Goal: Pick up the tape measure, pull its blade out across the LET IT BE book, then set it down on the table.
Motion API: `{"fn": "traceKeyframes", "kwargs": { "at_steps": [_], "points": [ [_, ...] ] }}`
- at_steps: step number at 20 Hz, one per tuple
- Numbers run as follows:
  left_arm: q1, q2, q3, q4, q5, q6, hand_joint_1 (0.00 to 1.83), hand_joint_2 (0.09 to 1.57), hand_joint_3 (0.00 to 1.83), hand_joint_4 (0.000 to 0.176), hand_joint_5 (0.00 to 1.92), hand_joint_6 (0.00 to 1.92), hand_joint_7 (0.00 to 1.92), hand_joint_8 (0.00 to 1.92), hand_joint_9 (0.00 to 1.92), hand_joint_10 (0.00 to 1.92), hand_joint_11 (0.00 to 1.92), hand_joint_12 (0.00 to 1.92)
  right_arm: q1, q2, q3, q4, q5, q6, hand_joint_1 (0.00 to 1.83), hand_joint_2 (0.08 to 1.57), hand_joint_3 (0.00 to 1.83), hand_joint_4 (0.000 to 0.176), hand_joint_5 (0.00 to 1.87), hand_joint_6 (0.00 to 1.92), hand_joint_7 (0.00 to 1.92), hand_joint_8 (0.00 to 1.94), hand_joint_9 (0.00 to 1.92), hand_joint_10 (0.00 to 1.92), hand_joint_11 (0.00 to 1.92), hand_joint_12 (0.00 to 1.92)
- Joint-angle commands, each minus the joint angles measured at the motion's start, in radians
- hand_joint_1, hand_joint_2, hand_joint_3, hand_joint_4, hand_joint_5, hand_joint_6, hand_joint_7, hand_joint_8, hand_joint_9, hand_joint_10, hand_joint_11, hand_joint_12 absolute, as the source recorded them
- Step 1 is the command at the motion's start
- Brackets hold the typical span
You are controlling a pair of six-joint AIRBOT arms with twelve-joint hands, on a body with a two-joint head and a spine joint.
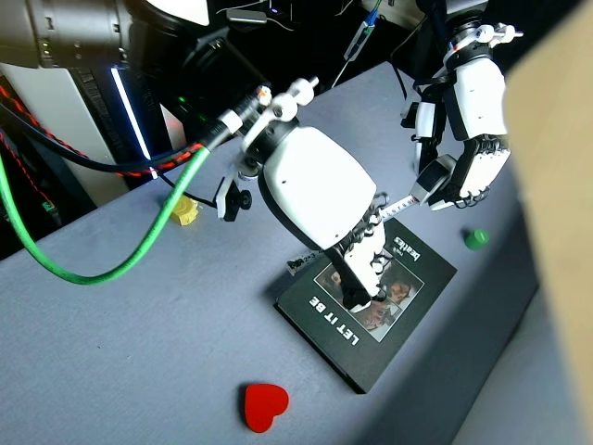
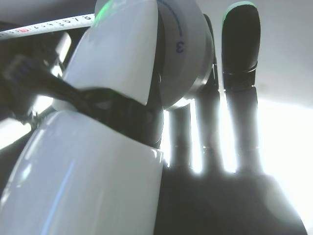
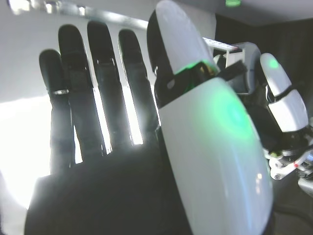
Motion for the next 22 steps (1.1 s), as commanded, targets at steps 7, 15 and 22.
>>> {"fn": "traceKeyframes", "kwargs": {
  "at_steps": [7, 15, 22],
  "points": [
    [-0.010, 0.001, 0.006, 0.004, -0.062, -0.002, 1.37, 1.16, 0.00, 0.000, 0.83, 0.95, 0.85, 1.23, 0.88, 1.36, 0.89, 1.20, -0.001, 0.006, -0.006, -0.099, -0.012, 0.001, 0.90, 1.19, 0.00, 0.000, 0.64, 0.00, 0.77, 0.00, 0.75, 0.01, 0.24, 1.01],
    [-0.009, 0.001, 0.009, 0.004, -0.062, -0.006, 1.36, 1.16, 0.00, 0.000, 0.84, 0.95, 0.83, 1.24, 0.88, 1.36, 0.89, 1.21, -0.001, 0.007, -0.007, -0.102, -0.009, 0.001, 0.89, 1.19, 0.00, 0.000, 0.65, 0.01, 0.80, 0.01, 0.78, 0.02, 0.29, 1.03],
    [-0.005, 0.004, 0.010, 0.004, -0.064, -0.009, 1.37, 1.16, 0.00, 0.000, 0.86, 0.92, 0.82, 1.24, 0.89, 1.35, 0.90, 1.20, -0.001, 0.008, -0.007, -0.103, -0.002, 0.001, 0.89, 1.18, 0.00, 0.000, 0.66, 0.00, 0.79, 0.01, 0.76, 0.01, 0.27, 1.02]
  ]
}}
